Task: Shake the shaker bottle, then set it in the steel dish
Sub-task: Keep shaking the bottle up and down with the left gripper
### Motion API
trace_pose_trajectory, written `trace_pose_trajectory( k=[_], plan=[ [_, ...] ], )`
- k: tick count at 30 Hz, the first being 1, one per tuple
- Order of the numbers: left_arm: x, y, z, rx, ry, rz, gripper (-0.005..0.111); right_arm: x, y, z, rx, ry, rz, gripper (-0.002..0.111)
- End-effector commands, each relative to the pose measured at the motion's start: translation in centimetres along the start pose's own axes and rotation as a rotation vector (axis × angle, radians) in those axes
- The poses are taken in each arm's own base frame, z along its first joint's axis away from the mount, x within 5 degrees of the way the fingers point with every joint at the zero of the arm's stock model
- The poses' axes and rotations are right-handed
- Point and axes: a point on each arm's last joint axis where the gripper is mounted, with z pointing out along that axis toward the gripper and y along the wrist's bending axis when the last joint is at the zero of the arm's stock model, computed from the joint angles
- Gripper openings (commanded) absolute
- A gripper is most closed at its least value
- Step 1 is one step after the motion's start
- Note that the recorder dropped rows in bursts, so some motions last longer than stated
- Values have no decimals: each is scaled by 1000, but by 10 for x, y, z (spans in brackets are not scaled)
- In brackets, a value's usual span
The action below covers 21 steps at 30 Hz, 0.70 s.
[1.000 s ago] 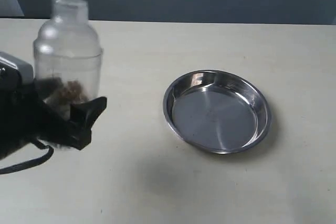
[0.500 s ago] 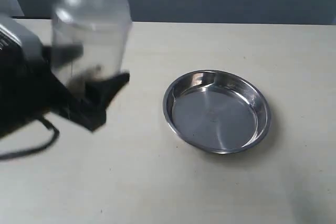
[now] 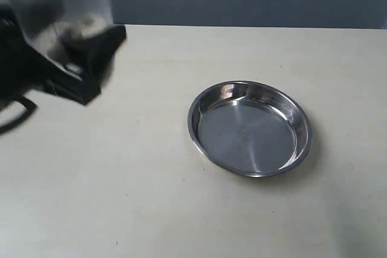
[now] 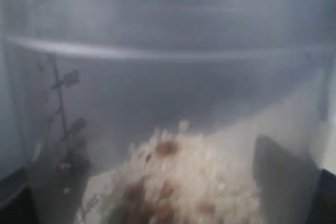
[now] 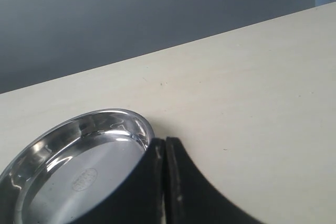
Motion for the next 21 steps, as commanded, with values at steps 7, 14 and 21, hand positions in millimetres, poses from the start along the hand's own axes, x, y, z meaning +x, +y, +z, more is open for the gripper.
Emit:
trace_pose_trajectory(
  k=[7, 14, 21],
  plan=[
    [4, -1, 0, -4, 33, 26, 0, -1, 0, 0, -3, -12, -8, -1],
    [53, 15, -8, -130, 355, -67, 0, -1, 0, 0, -3, -12, -8, -1],
    [34, -2, -11, 4, 197, -70, 0, -1, 0, 0, -3, -12, -8, -1]
  ],
)
